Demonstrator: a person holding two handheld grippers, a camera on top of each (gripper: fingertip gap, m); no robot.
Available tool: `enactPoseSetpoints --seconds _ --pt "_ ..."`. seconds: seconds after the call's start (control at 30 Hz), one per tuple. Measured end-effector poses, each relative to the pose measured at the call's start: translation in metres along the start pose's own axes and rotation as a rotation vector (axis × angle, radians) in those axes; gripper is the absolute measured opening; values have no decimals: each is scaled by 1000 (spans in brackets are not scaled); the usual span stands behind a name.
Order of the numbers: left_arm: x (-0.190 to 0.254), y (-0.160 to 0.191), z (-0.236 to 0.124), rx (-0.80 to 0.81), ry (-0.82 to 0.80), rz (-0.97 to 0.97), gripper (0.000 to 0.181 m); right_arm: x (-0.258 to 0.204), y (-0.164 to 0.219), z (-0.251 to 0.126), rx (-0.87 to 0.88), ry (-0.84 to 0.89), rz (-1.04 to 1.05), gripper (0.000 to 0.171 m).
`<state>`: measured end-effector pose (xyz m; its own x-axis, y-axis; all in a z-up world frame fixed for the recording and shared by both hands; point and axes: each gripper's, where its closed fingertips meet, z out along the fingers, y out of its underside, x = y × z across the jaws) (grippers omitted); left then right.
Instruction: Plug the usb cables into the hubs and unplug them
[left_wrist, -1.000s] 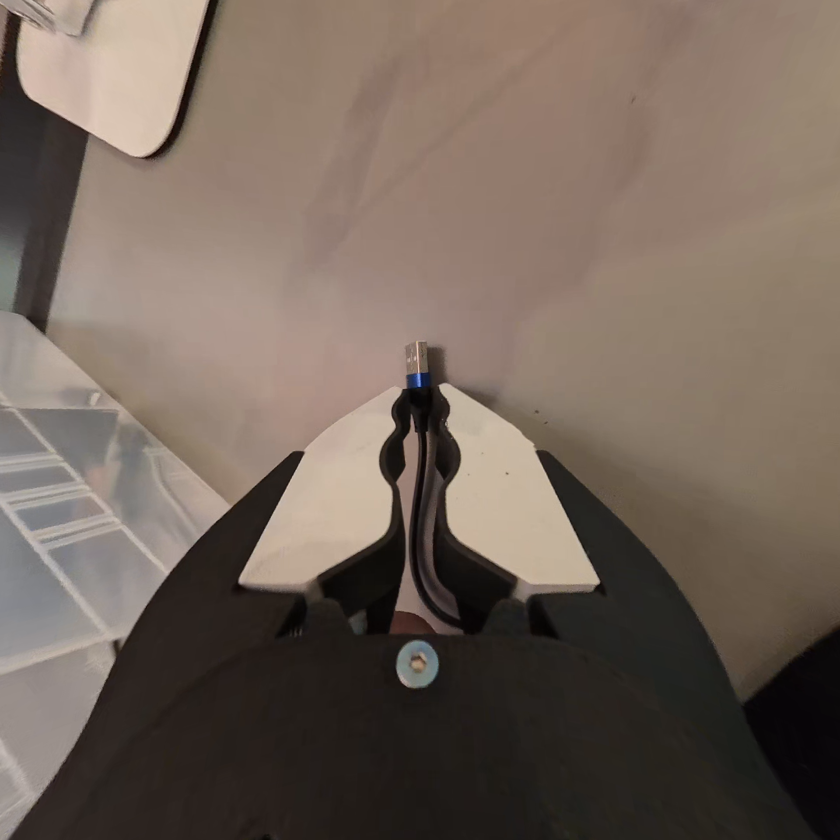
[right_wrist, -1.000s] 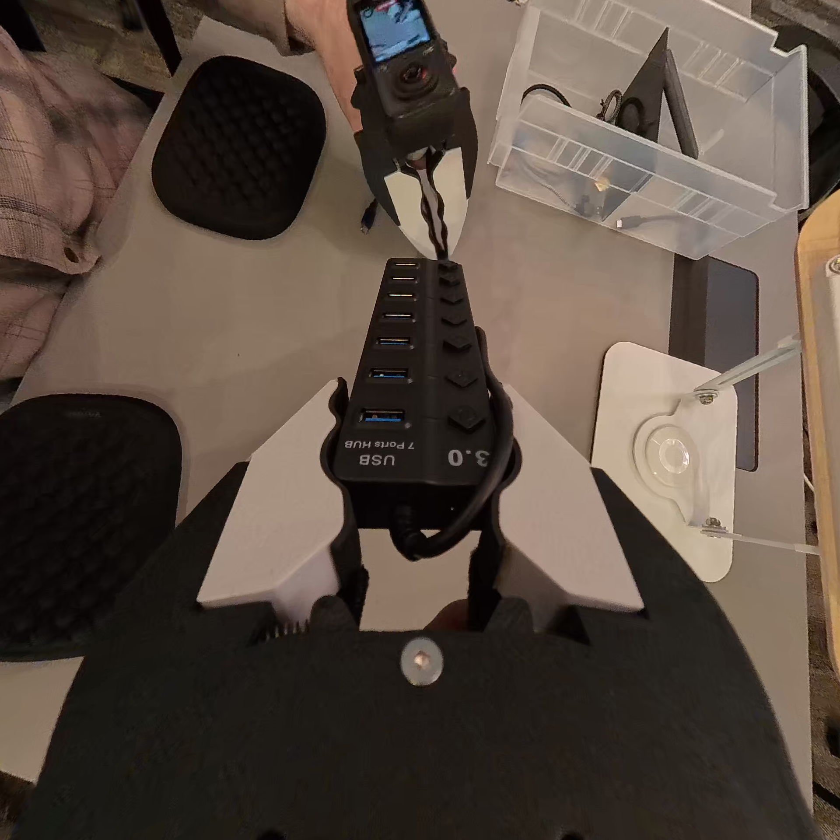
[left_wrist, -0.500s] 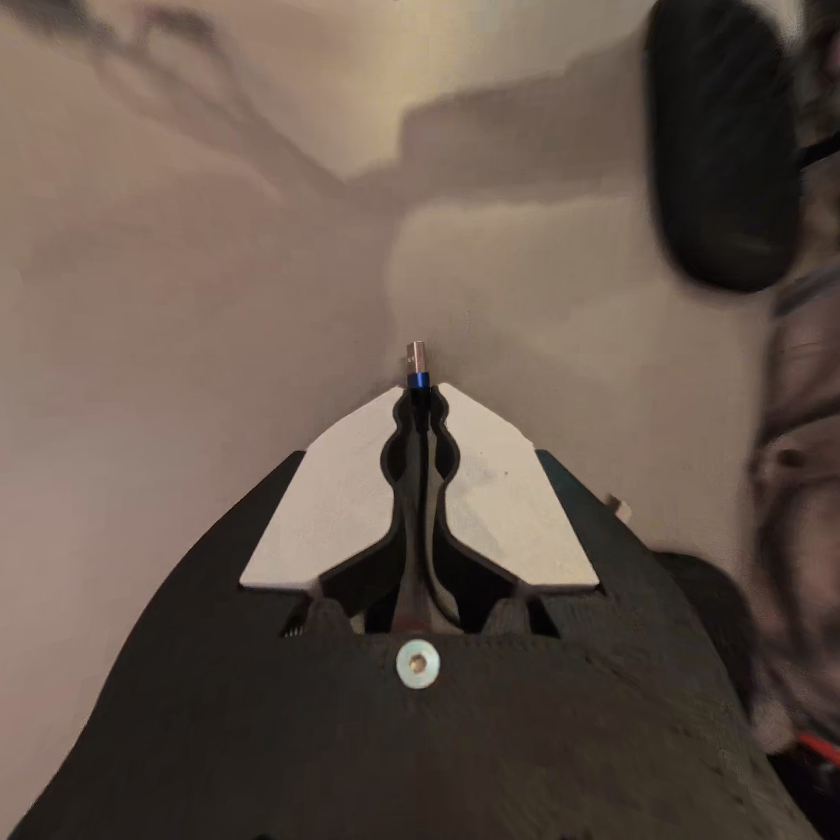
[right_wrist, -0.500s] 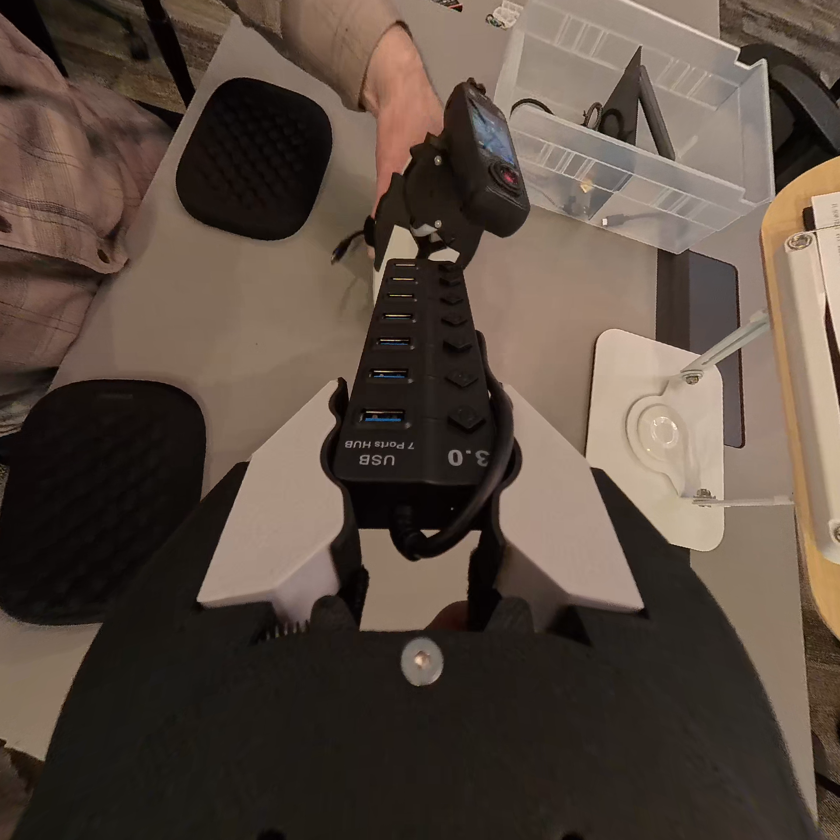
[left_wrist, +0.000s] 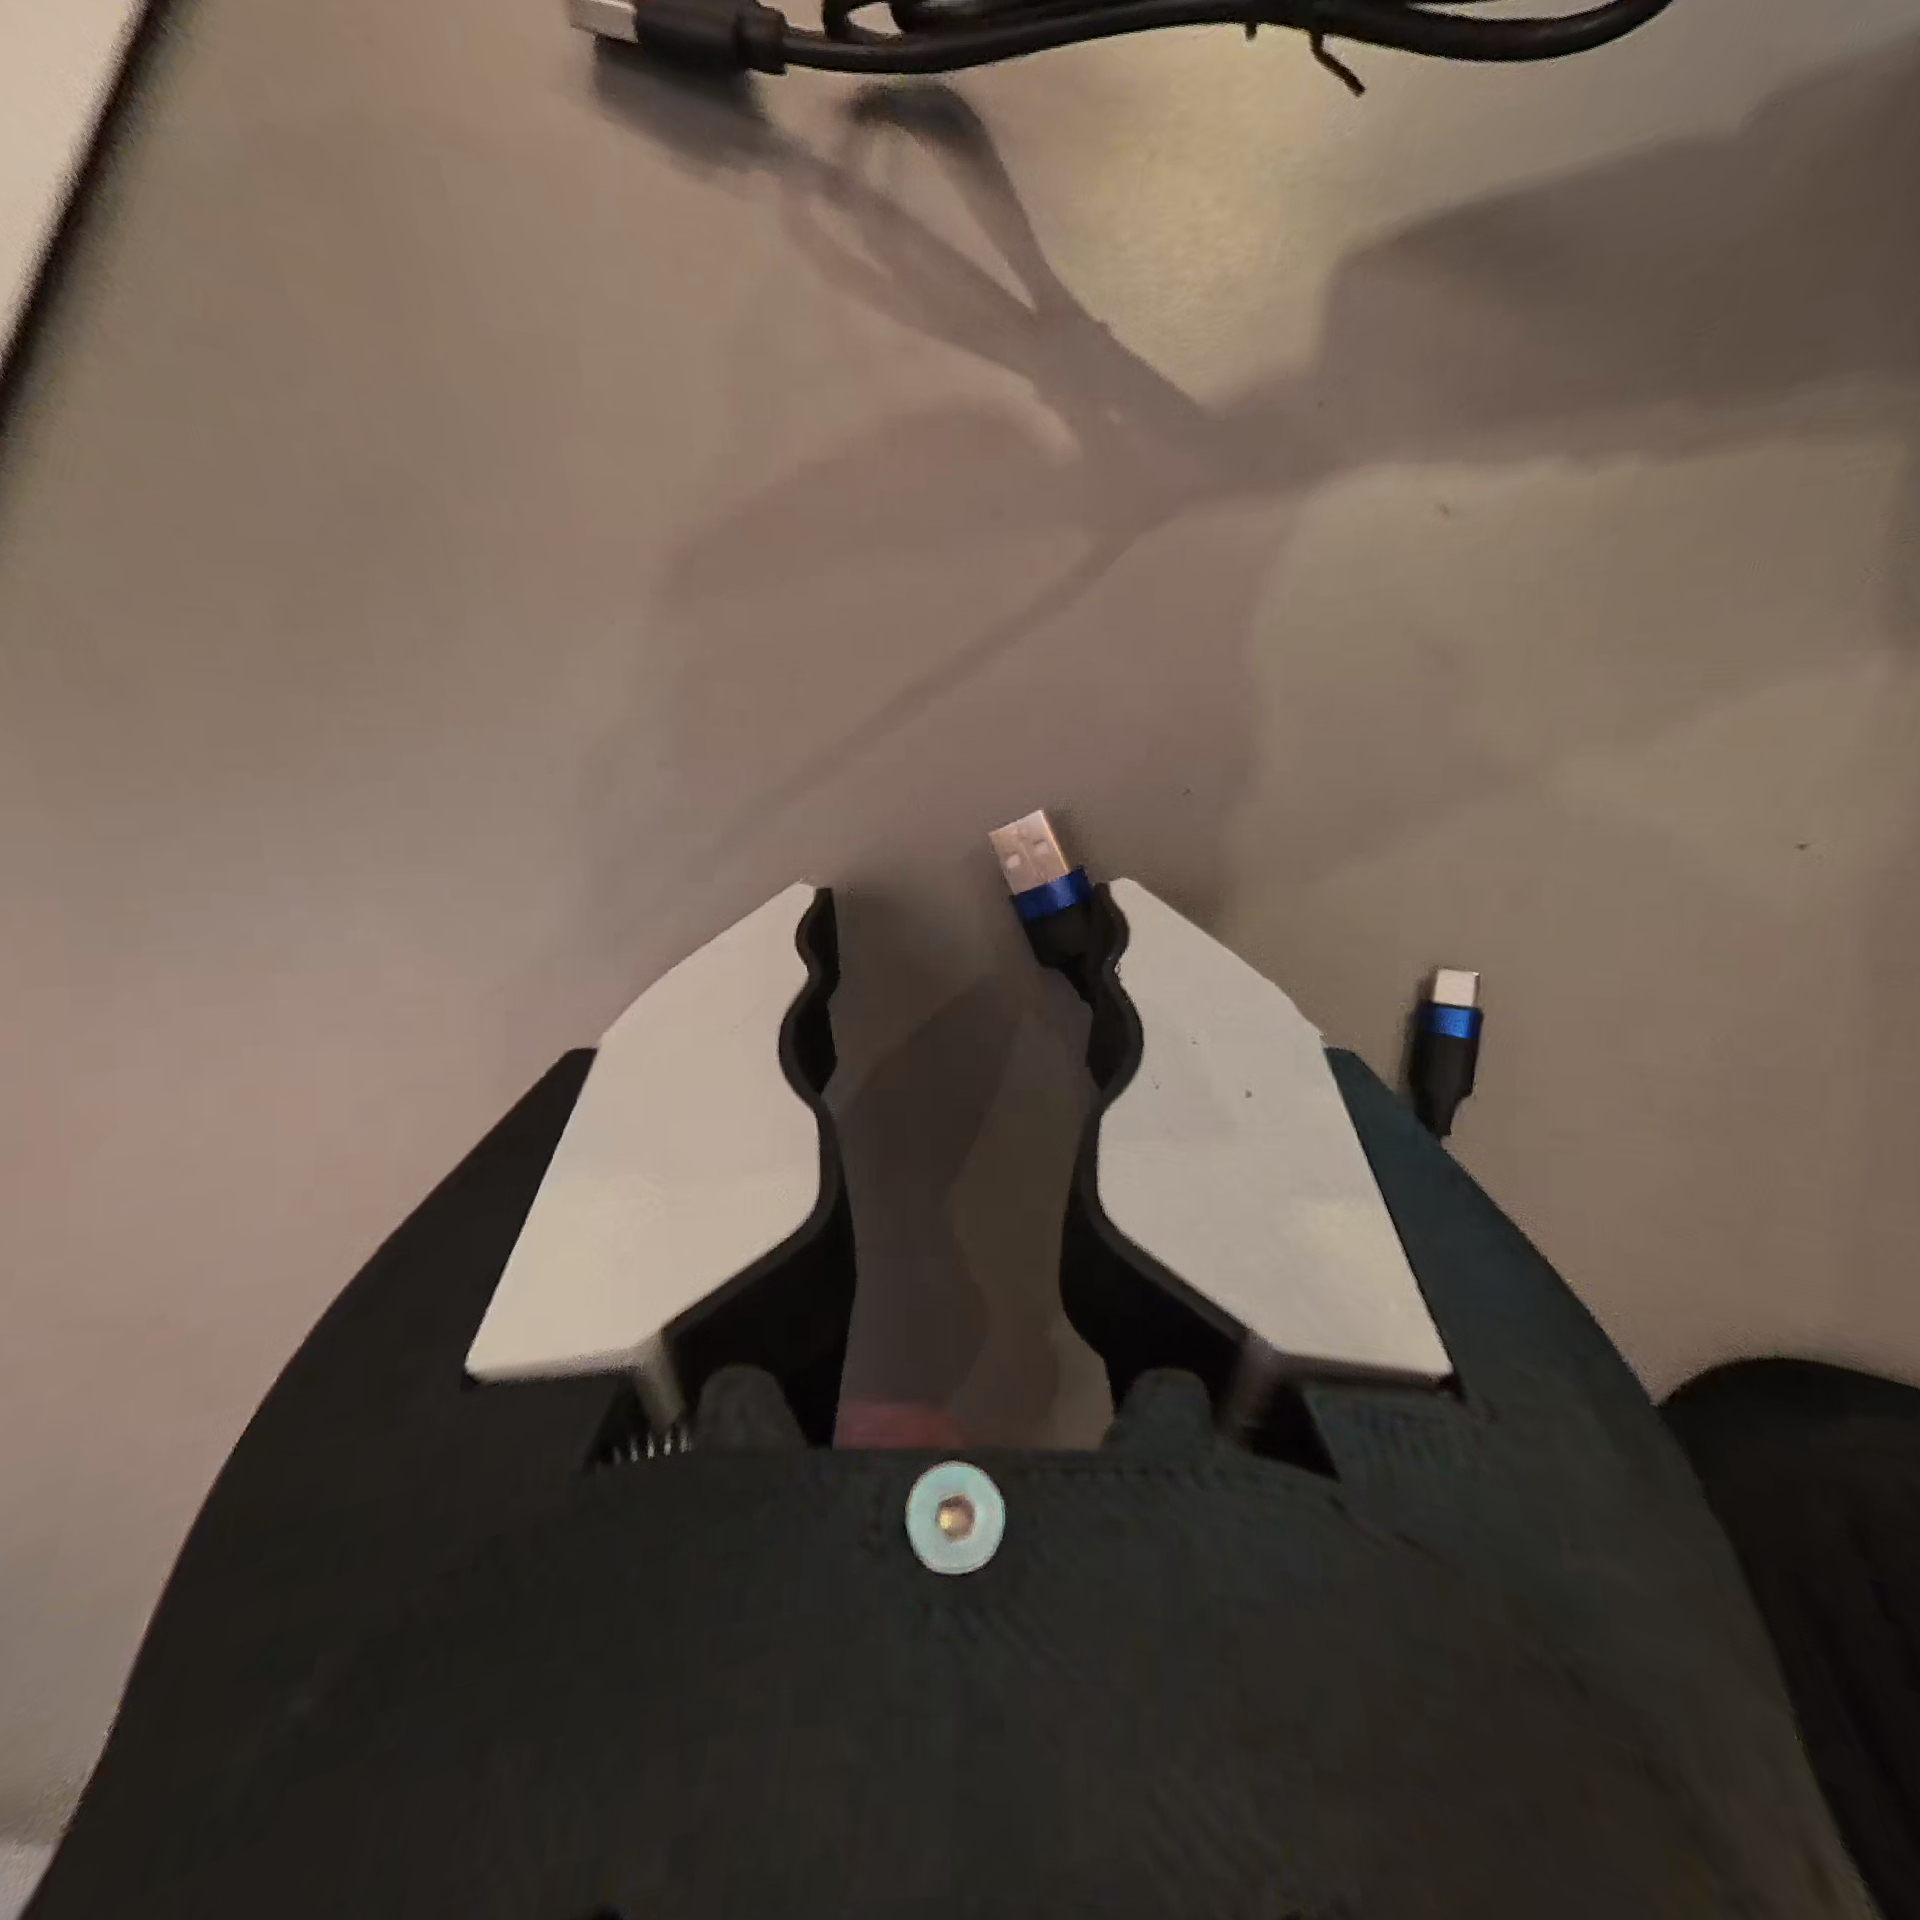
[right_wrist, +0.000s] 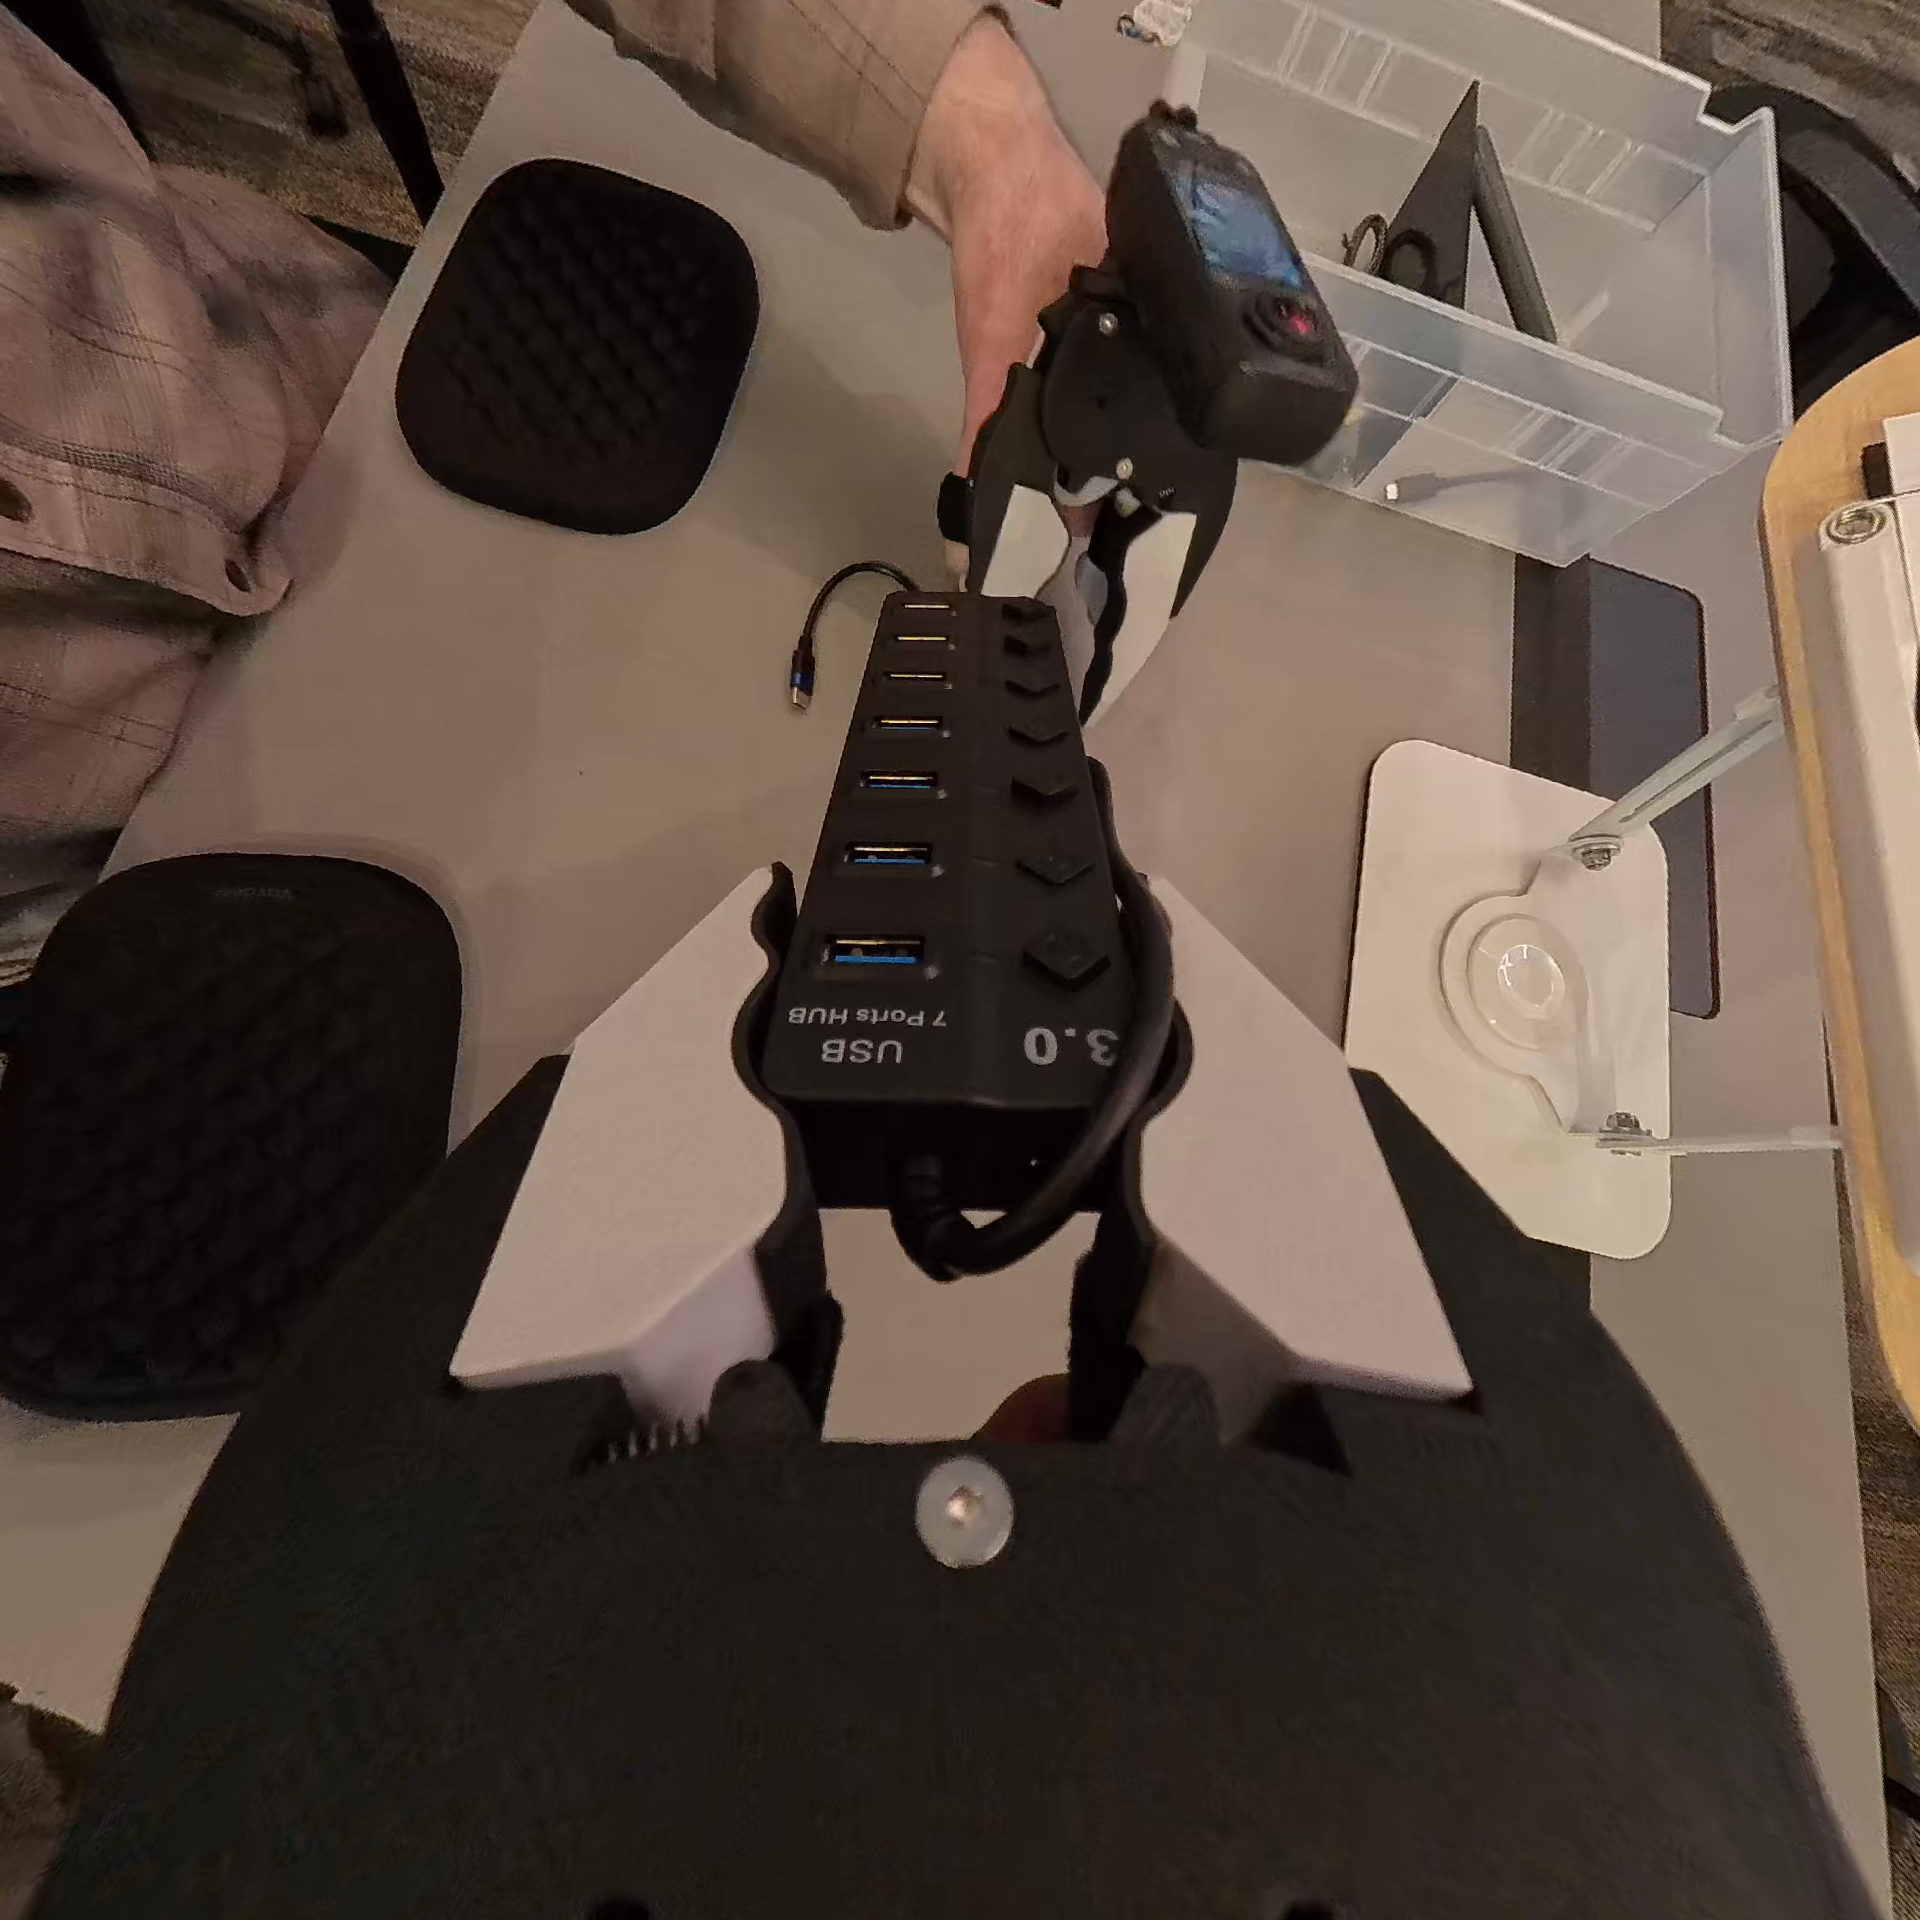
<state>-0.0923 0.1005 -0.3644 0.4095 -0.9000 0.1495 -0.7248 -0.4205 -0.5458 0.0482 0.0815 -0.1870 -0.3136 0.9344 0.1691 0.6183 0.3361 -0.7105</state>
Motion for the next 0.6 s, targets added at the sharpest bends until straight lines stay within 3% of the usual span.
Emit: enactPoseSetpoints --seconds 0.17,0.27,0.33,0.4,0.5,0.6 --pt "21 -9 -10 10 -192 137 45 0 2 -3 6 8 -2 62" --pt "18 3 -2 -89 -379 199 34 0 3 -2 4 12 -3 62" --pt "9 4 2 -100 -497 235 17 1 3 -1 5 14 -5 62" --pt "9 1 4 -89 -515 235 9 0 2 -1 2 17 -6 62" --pt "18 -7 5 -63 -413 201 8 -2 2 -3 -1 21 -6 62" --pt "53 -25 -2 81 -5 -2 7 -3 2 -9 7 23 -3 62"
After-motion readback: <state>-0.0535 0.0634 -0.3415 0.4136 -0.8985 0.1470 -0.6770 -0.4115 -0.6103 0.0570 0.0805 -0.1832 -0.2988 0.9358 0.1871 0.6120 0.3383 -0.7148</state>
